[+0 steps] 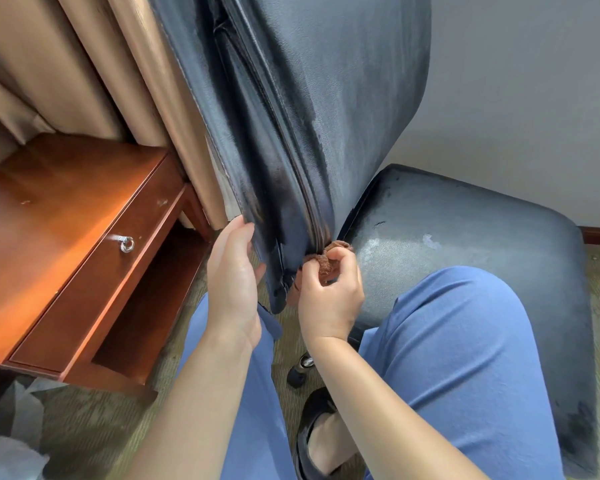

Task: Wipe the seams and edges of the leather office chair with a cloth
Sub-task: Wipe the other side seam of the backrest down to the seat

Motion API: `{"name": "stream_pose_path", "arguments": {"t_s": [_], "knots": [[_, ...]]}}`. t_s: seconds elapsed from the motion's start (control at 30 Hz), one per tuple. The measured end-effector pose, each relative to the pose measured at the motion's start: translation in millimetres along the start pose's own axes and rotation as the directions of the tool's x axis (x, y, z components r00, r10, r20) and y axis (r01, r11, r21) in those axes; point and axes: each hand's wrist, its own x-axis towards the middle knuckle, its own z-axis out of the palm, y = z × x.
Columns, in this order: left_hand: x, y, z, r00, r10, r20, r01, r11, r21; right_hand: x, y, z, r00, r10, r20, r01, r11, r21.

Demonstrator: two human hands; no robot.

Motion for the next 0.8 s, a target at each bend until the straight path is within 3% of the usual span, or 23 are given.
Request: {"name": "stream_pose_path", "arguments": {"t_s": [0.23, 0.47, 0.67, 0.8], "knots": [[-4.2, 5.9, 0.1, 0.998, -0.038, -0.040, 0.036, 0.999, -0.039, -3.8, 7.7, 7.3, 0.968, 0.242, 0.067, -0.245, 0.969, 0.042], [-8.5, 11.0, 0.0, 0.998, -0.053, -0.034, 0.051, 0.996, -0.070, -3.2, 15.2, 14.0, 0.929, 0.356, 0.103, -0.362, 0.931, 0.049], [-13.7, 12.6, -2.4, 0.996, -0.074, -0.046, 0.070, 0.994, -0.082, -6.2, 28.6, 26.6, 0.830, 0.522, 0.194, -0.534, 0.845, 0.009], [-14.3, 8.7, -6.9, 0.993, -0.091, -0.073, 0.086, 0.994, -0.069, -10.8, 27.2, 23.7, 0.814, 0.555, 0.169, -0.562, 0.827, -0.010]]}}
